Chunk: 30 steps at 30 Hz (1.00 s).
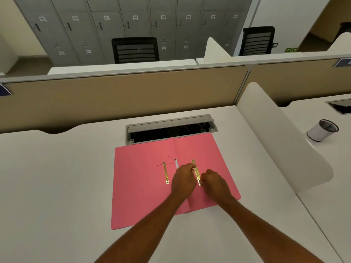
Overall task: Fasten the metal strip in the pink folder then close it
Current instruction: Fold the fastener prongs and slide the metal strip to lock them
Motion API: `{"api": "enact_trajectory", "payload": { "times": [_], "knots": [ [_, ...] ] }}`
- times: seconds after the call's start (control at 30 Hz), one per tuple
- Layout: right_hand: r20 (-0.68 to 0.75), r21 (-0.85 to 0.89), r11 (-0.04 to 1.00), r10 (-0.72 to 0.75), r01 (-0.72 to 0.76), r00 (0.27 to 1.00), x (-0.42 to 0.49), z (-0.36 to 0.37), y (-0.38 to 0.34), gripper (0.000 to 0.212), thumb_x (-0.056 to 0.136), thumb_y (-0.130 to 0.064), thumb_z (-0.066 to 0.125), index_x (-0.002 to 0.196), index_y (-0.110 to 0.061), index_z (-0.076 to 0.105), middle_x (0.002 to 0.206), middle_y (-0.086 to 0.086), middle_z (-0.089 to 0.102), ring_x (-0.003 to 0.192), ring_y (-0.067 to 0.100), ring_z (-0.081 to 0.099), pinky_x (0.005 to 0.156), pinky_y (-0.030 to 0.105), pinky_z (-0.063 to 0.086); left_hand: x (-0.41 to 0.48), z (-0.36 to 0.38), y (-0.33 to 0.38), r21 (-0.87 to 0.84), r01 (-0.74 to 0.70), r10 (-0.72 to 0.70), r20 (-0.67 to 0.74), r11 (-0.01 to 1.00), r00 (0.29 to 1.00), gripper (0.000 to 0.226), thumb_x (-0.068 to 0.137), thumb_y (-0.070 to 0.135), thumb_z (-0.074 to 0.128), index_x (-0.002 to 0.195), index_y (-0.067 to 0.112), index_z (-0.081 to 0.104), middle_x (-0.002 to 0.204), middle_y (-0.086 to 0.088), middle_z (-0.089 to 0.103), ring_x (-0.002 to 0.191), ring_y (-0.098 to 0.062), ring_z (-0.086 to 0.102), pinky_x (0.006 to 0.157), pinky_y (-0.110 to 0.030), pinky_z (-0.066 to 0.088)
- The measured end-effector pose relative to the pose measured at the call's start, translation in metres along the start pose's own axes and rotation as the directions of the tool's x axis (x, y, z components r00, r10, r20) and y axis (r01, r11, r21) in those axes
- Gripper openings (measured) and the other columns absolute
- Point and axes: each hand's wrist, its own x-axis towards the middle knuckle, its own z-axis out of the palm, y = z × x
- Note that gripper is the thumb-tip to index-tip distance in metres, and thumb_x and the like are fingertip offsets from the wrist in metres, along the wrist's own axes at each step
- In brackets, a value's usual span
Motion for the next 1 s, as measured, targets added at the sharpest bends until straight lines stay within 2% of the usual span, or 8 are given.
{"api": "enact_trajectory", "payload": {
  "times": [0.13, 0.27, 0.37, 0.47, 0.67, 0.8, 0.93, 1.0],
  "knots": [
    [0.03, -0.1, 0.992, -0.081, 0.083, 0.996, -0.004, 0.005, 0.0, 0.027, 0.107, -0.012, 0.054, 0.13, -0.007, 0.067, 0.121, 0.013, 0.069, 0.106, 0.031, 0.069, 0.085, 0.04, 0.059, 0.037, -0.003, 0.001, 0.267, -0.124, 0.103, 0.091, 0.956, 0.99, 0.049, 0.101, 0.001, 0.051, 0.146, 0.015, 0.064, 0.141, -0.01, 0.066, 0.13, -0.03, 0.063, 0.104, -0.044, 0.057],
    [-0.039, -0.202, 0.958, -0.215, 0.203, 0.976, -0.006, 0.005, 0.005, 0.022, 0.102, -0.006, 0.061, 0.121, -0.003, 0.07, 0.109, 0.014, 0.069, 0.091, 0.032, 0.072, 0.066, 0.043, 0.063, 0.069, 0.003, 0.007, 0.493, -0.156, 0.058, 0.209, 0.856, 0.976, 0.041, 0.1, 0.001, 0.054, 0.14, 0.006, 0.059, 0.14, -0.016, 0.056, 0.126, -0.035, 0.062, 0.094, -0.047, 0.057],
    [-0.051, -0.255, 0.931, -0.282, 0.26, 0.958, -0.008, 0.008, 0.006, 0.019, 0.099, -0.004, 0.062, 0.115, -0.004, 0.073, 0.106, 0.013, 0.071, 0.085, 0.03, 0.072, 0.058, 0.042, 0.061, 0.081, 0.008, 0.007, 0.559, -0.138, -0.002, 0.242, 0.818, 0.97, 0.036, 0.102, 0.004, 0.056, 0.139, 0.004, 0.056, 0.143, -0.017, 0.051, 0.123, -0.036, 0.063, 0.092, -0.046, 0.056],
    [-0.114, -0.265, 0.926, -0.306, 0.268, 0.945, -0.009, 0.013, 0.008, 0.012, 0.089, -0.008, 0.078, 0.101, -0.01, 0.077, 0.094, 0.007, 0.074, 0.073, 0.022, 0.071, 0.048, 0.035, 0.059, 0.088, 0.013, 0.008, 0.552, -0.126, -0.014, 0.244, 0.824, 0.97, 0.037, 0.104, 0.008, 0.056, 0.141, 0.005, 0.053, 0.142, -0.018, 0.052, 0.119, -0.036, 0.065, 0.091, -0.046, 0.058],
    [-0.191, -0.25, 0.917, -0.363, 0.312, 0.912, -0.009, 0.027, 0.011, 0.026, 0.078, -0.017, 0.094, 0.098, -0.011, 0.079, 0.091, 0.007, 0.078, 0.067, 0.017, 0.072, 0.049, 0.028, 0.06, 0.093, 0.016, 0.011, 0.473, -0.061, -0.054, 0.226, 0.879, 0.973, 0.032, 0.104, 0.014, 0.059, 0.135, 0.006, 0.059, 0.139, -0.015, 0.053, 0.118, -0.035, 0.065, 0.091, -0.043, 0.058],
    [-0.217, -0.284, 0.898, -0.402, 0.337, 0.889, -0.005, 0.025, 0.01, 0.02, 0.076, -0.013, 0.091, 0.089, -0.012, 0.076, 0.083, 0.005, 0.073, 0.063, 0.018, 0.067, 0.045, 0.029, 0.052, 0.094, 0.017, 0.012, 0.415, 0.005, -0.109, 0.227, 0.91, 0.968, 0.033, 0.104, 0.016, 0.053, 0.134, 0.004, 0.062, 0.14, -0.015, 0.051, 0.126, -0.038, 0.062, 0.102, -0.047, 0.055],
    [-0.189, -0.308, 0.858, -0.479, 0.411, 0.857, 0.0, 0.018, 0.016, 0.015, 0.081, -0.01, 0.086, 0.088, -0.012, 0.073, 0.082, 0.005, 0.069, 0.061, 0.019, 0.064, 0.042, 0.031, 0.05, 0.089, 0.017, 0.011, 0.245, 0.095, -0.142, 0.181, 0.965, 0.973, 0.031, 0.097, 0.009, 0.055, 0.125, 0.003, 0.065, 0.135, -0.018, 0.057, 0.118, -0.039, 0.065, 0.101, -0.049, 0.057],
    [-0.184, -0.302, 0.857, -0.483, 0.418, 0.856, 0.0, 0.016, 0.019, 0.015, 0.085, -0.009, 0.083, 0.096, -0.01, 0.074, 0.085, 0.005, 0.07, 0.062, 0.019, 0.065, 0.043, 0.032, 0.054, 0.085, 0.018, 0.009, 0.141, 0.149, -0.169, 0.145, 0.979, 0.975, 0.029, 0.095, 0.007, 0.056, 0.122, 0.002, 0.064, 0.131, -0.019, 0.063, 0.116, -0.038, 0.065, 0.097, -0.047, 0.057]
  ]
}}
